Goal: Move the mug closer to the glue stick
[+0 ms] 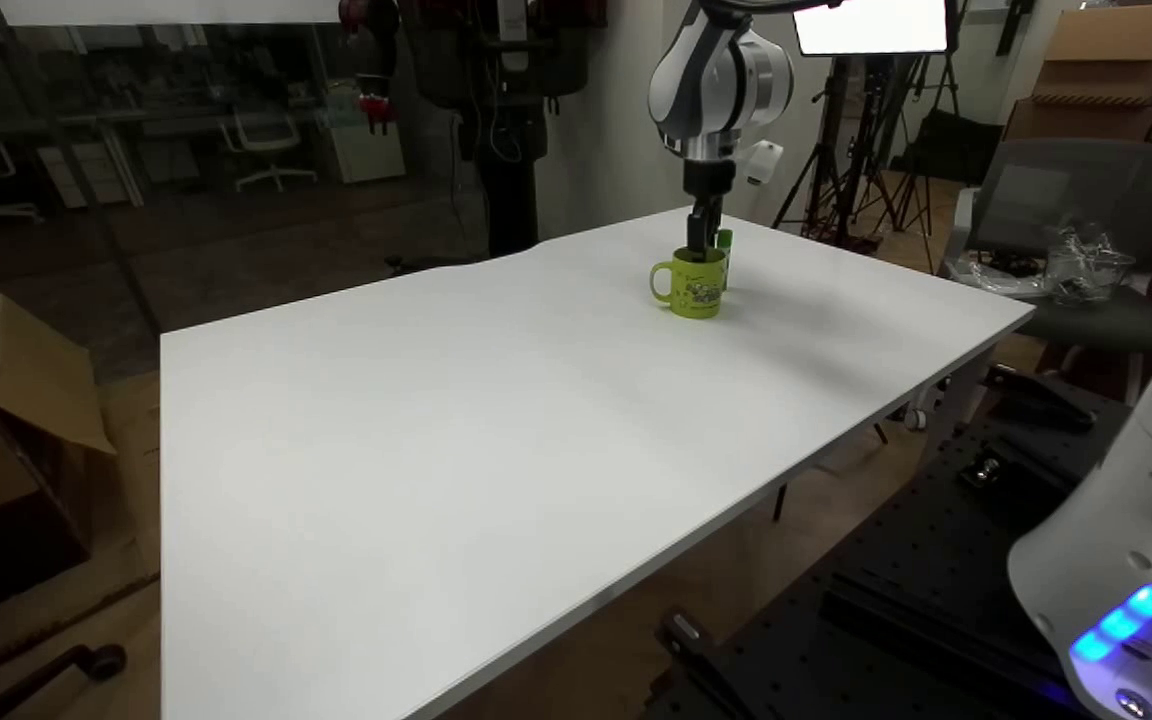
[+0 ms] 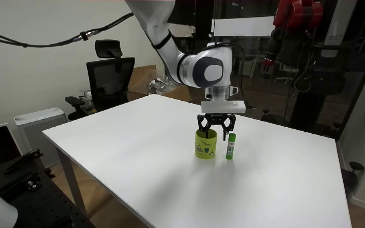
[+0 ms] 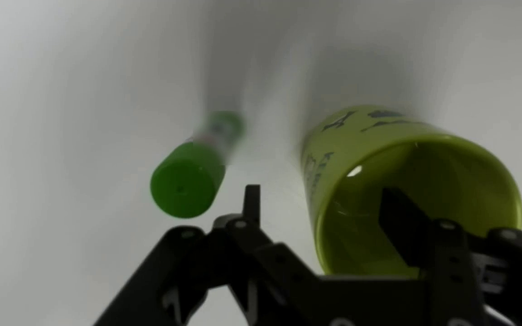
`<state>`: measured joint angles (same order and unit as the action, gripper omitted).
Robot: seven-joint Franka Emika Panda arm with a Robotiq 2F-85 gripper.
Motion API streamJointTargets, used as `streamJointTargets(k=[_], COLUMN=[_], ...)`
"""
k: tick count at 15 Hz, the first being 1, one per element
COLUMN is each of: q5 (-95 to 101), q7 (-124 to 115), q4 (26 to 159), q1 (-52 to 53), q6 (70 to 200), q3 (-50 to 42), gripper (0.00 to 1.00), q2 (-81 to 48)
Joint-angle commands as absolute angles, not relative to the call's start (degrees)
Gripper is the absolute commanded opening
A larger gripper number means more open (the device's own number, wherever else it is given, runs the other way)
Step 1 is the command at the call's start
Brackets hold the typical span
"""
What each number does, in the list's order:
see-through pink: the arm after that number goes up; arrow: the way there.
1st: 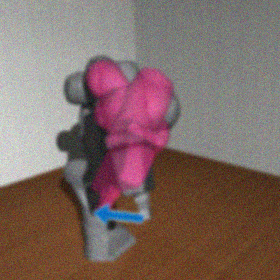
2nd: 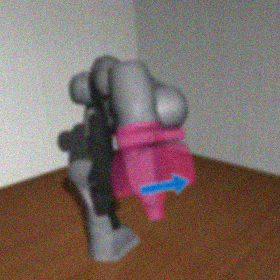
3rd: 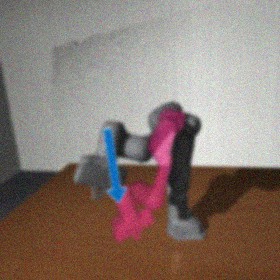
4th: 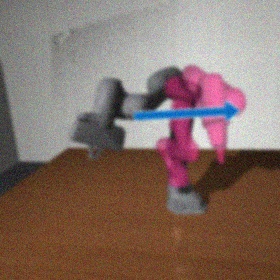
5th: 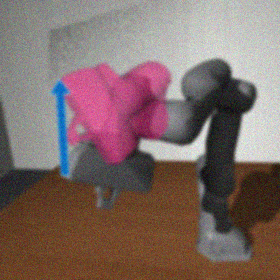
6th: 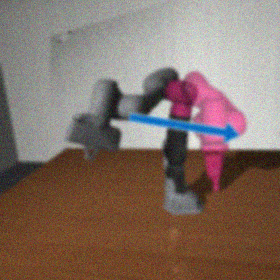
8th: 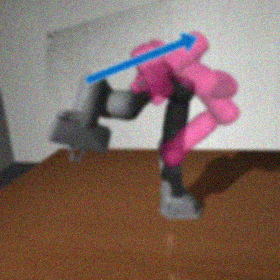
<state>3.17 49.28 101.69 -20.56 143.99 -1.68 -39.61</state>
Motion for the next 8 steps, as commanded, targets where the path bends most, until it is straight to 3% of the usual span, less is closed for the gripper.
streamJointTargets(k=[1,2,3,5,8], q5=[3.39,3.33,3.35,3.39,3.39], q7=[47.72,49.19,49.30,49.37,49.37], q4=[102.84,101.61,101.61,101.61,101.61], q1=[-19.94,-20.60,-20.58,-20.60,-20.62], q6=[143.29,143.81,143.78,143.78,143.79], q3=[-2.00,-1.57,-1.56,-1.55,-1.55], gripper=[0.99,1.00,0.89,1.00,1.00], q2=[-37.64,-39.42,-39.41,-39.63,-39.78])
